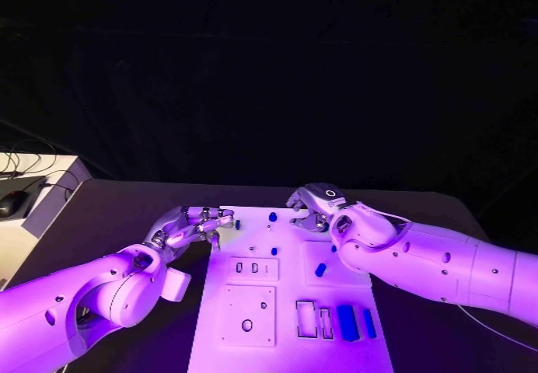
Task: Assemble the parts on the task board
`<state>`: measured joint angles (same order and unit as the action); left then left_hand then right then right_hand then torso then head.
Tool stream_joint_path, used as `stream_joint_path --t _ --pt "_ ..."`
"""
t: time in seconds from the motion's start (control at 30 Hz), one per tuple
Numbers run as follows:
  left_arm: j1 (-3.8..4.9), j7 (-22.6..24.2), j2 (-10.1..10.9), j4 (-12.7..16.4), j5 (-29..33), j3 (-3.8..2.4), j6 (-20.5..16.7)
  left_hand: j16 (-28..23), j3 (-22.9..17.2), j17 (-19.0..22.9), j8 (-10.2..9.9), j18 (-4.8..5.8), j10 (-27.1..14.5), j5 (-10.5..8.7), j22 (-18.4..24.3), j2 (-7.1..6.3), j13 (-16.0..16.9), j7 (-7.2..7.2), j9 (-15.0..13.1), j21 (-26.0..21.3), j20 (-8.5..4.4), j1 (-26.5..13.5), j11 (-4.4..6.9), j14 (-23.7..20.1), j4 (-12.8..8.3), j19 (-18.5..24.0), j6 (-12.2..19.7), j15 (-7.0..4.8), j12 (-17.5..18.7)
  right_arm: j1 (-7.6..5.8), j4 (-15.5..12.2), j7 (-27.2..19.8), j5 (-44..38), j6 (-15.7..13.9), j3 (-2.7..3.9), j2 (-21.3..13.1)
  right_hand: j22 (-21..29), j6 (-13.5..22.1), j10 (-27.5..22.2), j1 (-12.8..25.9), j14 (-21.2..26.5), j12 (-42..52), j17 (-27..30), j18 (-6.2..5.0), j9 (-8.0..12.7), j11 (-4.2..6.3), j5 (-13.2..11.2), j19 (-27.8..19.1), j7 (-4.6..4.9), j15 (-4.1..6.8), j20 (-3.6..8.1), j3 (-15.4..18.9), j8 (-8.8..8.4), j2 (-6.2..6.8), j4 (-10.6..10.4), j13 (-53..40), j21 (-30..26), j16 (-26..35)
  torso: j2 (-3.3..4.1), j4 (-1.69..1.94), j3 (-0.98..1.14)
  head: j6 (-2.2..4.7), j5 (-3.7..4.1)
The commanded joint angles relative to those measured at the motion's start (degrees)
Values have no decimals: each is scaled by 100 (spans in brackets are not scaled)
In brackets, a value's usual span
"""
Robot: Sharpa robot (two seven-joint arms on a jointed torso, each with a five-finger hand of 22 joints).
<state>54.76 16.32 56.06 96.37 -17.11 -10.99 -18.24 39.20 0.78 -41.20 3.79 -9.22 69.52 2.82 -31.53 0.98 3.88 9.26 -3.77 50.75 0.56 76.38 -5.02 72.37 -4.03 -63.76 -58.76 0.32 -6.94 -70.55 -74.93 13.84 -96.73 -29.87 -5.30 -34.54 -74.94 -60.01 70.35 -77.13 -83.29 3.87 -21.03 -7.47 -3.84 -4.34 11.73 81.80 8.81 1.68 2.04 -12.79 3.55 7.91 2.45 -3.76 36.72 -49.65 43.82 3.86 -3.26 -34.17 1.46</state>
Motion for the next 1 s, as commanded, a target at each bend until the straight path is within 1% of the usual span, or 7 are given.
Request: stream_joint_path --t 0.03,0.1,0.17,0.2,0.23,0.4,1.0 --pt "0 51 -18 -20 6 -3 77 -42 25 7 23 -94 -47 5 -9 42 -6 0 -7 -20 -2 28 -1 -35 5 -26 42 31 -21 -47 -276 -174 684 18 31 -283 -499 -49 474 16 -25 128 -49 108 -5 155 72 45 -27 92 64 -30 25 -26 40 -61 208 -85 -9 -36 15 18 17" --pt "0 49 -25 -50 2 -3 70 -42 25 7 23 -94 -47 5 -9 42 -6 0 -7 -20 -2 28 -1 -35 5 -26 42 31 -21 -102 -439 -102 934 247 49 -529 -519 -134 1153 175 -8 612 -102 179 -9 372 223 50 -122 219 163 220 36 87 35 -408 360 -130 -25 -65 25 24 11" --pt "-1 48 -37 -80 -4 -3 65 -62 24 19 24 -90 -44 5 -3 42 -5 -3 -7 -38 2 30 0 -53 -1 -12 39 33 -23 -132 -498 -45 1079 427 57 -667 -563 -137 1082 227 -21 1232 -201 294 -5 426 434 76 -144 277 277 573 32 69 80 -1114 654 -237 -41 -83 25 31 8" --pt "-1 49 -45 -98 -8 -3 63 -85 21 36 23 -88 -43 4 7 44 -4 -2 -6 -59 5 30 1 -49 -5 -8 38 34 -24 -143 -515 -17 1155 522 60 -729 -568 7 -85 114 197 2693 -558 387 -6 444 479 45 -158 260 373 866 37 -149 148 -2871 822 -557 -51 -96 31 30 6" --pt "-1 50 -52 -115 -11 -3 62 -100 19 45 23 -87 -47 5 14 43 -5 -1 -6 -71 6 31 -1 -54 -8 -8 38 34 -22 -152 -522 7 1224 612 62 -782 -588 -1 -223 200 192 3699 -783 429 -24 408 451 43 -138 269 389 1083 77 -172 120 -3867 981 -796 -57 -102 34 30 7" --pt "-3 53 -78 -186 -19 -3 67 -135 11 67 23 -86 -46 5 34 43 -6 -2 -6 -109 7 30 0 -39 -18 -32 36 34 -22 -175 -478 85 1406 915 67 -922 -669 204 -25 312 224 5044 -2432 278 -23 309 459 159 -74 149 200 925 69 -28 -3 -5598 1499 -1823 -64 -127 61 2 -2" --pt "-5 42 -99 -249 -24 -2 104 -141 1 72 24 -85 -46 5 38 50 -6 -3 -6 -119 4 38 1 -33 -28 -39 32 31 -20 -183 -323 234 1474 1143 69 -873 -937 266 536 391 85 5744 -3414 359 -22 287 811 330 -39 106 143 845 63 -8 -114 -6748 3056 -2151 -50 -121 46 -95 33"
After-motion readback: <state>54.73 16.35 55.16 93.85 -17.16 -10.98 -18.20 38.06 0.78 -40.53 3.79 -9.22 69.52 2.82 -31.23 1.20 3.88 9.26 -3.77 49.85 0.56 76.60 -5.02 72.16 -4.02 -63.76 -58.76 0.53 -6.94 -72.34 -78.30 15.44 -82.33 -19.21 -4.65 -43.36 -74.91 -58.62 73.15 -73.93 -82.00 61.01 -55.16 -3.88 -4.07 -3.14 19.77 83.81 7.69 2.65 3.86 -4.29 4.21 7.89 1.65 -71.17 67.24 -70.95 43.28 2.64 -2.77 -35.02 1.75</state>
